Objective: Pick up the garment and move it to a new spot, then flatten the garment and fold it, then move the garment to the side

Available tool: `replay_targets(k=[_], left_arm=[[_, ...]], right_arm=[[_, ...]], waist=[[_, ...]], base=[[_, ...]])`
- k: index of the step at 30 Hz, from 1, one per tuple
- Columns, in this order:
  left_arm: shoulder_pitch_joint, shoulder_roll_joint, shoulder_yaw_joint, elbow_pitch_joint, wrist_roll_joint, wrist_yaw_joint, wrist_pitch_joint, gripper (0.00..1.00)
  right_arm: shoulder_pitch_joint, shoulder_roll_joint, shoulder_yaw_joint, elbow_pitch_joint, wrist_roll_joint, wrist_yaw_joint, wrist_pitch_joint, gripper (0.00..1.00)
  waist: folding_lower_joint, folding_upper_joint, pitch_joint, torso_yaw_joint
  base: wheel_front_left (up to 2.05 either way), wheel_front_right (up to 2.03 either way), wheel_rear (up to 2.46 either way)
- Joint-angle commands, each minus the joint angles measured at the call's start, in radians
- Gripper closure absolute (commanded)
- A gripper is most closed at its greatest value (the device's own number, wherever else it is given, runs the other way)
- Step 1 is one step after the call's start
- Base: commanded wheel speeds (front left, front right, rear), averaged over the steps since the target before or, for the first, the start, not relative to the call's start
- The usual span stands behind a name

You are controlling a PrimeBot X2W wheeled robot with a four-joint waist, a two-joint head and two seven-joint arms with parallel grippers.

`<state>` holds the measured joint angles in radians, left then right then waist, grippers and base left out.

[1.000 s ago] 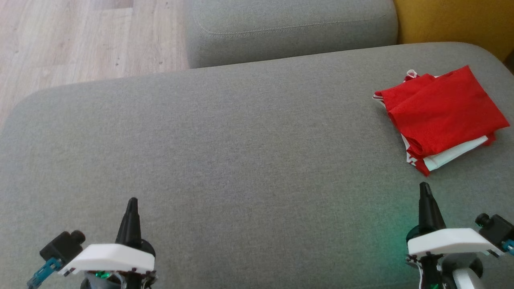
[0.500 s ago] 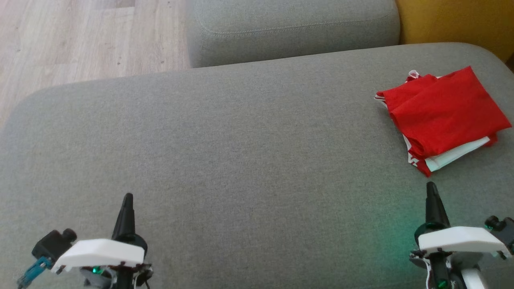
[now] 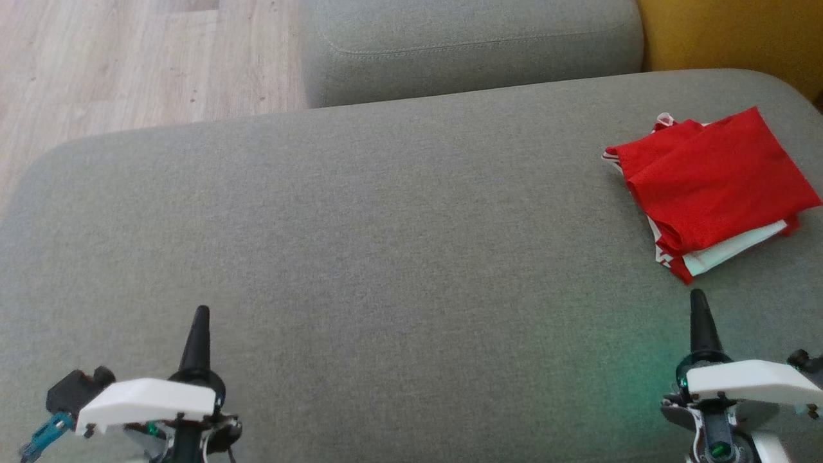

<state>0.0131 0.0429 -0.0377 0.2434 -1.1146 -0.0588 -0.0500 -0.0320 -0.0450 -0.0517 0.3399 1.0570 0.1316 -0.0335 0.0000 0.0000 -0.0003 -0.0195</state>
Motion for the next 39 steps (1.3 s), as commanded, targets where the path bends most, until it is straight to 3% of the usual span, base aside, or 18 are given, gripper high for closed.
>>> replay_targets(k=[1, 39], left_arm=[[-0.059, 0.014, 0.035, -0.028, -0.026, -0.009, 0.009, 1.00], [-0.106, 0.016, 0.114, -0.005, -0.391, -0.057, 0.119, 1.00]], right_arm=[[-0.059, -0.005, 0.005, -0.039, 0.031, -0.001, 0.007, 1.00], [-0.072, -0.006, -0.046, -0.082, 0.428, -0.001, 0.113, 1.00]], waist=[[0.0000, 0.0000, 0.000, 0.001], [0.0000, 0.0000, 0.003, 0.015]], base=[[0.00, 0.00, 0.00], [0.00, 0.00, 0.00]])
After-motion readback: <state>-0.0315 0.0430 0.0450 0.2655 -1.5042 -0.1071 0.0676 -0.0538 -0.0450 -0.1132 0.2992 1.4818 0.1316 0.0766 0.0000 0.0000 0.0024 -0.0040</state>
